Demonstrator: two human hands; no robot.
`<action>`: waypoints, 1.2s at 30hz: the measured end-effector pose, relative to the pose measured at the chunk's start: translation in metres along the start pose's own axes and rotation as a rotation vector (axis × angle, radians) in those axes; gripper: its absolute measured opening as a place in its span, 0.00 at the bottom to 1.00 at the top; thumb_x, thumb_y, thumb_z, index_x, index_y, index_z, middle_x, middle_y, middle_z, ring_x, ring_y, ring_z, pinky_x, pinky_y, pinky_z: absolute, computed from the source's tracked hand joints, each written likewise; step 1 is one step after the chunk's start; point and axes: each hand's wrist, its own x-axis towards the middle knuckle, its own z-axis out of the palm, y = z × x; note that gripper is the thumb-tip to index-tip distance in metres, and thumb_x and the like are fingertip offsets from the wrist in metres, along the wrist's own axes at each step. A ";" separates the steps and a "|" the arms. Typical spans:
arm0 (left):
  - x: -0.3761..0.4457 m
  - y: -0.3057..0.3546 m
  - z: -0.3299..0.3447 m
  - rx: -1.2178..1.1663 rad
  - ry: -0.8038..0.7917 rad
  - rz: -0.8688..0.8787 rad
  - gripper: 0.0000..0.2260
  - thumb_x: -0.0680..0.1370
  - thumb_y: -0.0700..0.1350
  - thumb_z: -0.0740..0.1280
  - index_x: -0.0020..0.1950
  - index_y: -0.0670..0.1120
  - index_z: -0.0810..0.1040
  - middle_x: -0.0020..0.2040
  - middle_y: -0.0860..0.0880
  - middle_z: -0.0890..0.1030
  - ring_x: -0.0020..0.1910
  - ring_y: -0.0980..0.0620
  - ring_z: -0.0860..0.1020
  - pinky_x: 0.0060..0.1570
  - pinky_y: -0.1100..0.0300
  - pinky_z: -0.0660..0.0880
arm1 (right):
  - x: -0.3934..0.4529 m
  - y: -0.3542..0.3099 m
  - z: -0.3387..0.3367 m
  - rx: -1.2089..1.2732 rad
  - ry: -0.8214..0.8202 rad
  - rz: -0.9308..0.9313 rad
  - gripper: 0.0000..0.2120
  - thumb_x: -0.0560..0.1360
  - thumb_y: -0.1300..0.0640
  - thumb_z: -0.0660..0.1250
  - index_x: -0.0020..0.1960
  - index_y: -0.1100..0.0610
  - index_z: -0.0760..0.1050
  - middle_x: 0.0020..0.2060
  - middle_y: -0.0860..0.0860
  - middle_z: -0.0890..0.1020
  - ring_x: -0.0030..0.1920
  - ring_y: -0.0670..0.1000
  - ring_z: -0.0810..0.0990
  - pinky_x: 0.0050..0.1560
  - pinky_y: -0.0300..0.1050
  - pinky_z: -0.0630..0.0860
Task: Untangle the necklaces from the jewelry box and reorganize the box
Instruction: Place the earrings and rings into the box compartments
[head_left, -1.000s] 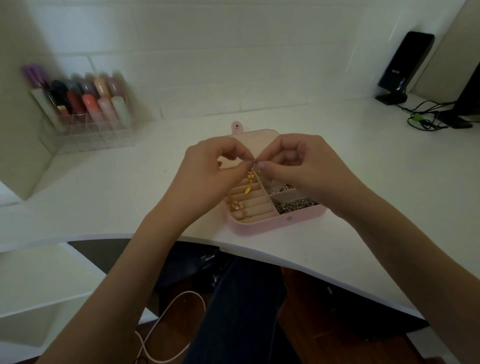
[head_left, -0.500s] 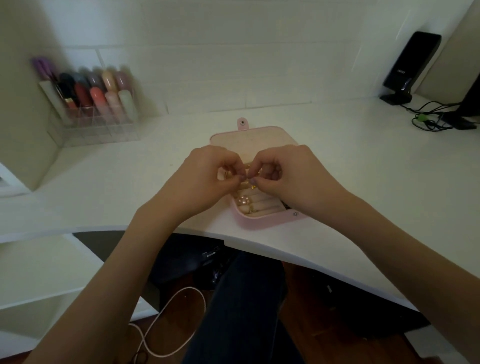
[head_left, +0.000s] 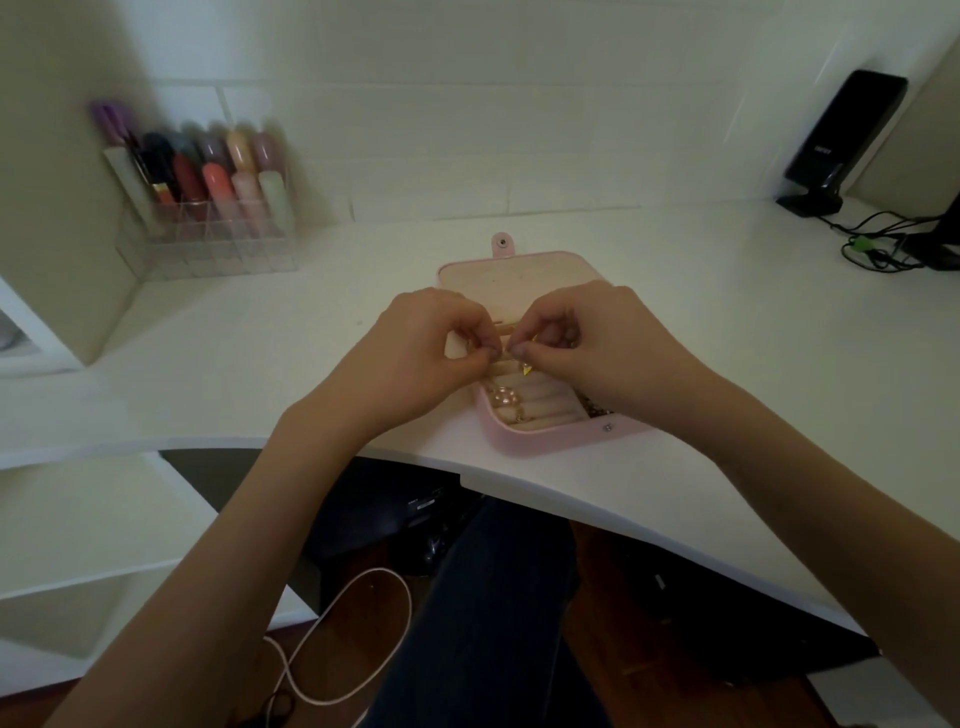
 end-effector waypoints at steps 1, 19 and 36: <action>-0.001 0.000 -0.001 -0.023 0.010 -0.017 0.02 0.73 0.41 0.71 0.43 0.48 0.83 0.40 0.55 0.79 0.40 0.60 0.74 0.44 0.74 0.66 | 0.001 0.001 -0.001 0.028 0.007 0.008 0.02 0.73 0.54 0.70 0.43 0.50 0.82 0.32 0.45 0.81 0.33 0.41 0.75 0.36 0.34 0.70; 0.001 0.016 -0.015 -0.603 -0.141 -0.217 0.15 0.71 0.36 0.73 0.55 0.45 0.76 0.42 0.47 0.85 0.46 0.49 0.83 0.56 0.52 0.78 | 0.000 -0.005 -0.014 0.317 0.036 0.031 0.04 0.74 0.59 0.70 0.49 0.57 0.79 0.35 0.53 0.85 0.34 0.43 0.81 0.37 0.33 0.74; 0.000 0.019 -0.005 -0.630 -0.057 -0.185 0.20 0.66 0.33 0.76 0.52 0.44 0.73 0.40 0.48 0.80 0.38 0.53 0.80 0.46 0.56 0.79 | -0.002 -0.006 -0.015 0.428 0.082 0.056 0.01 0.74 0.60 0.70 0.44 0.56 0.78 0.33 0.53 0.83 0.35 0.49 0.82 0.41 0.44 0.80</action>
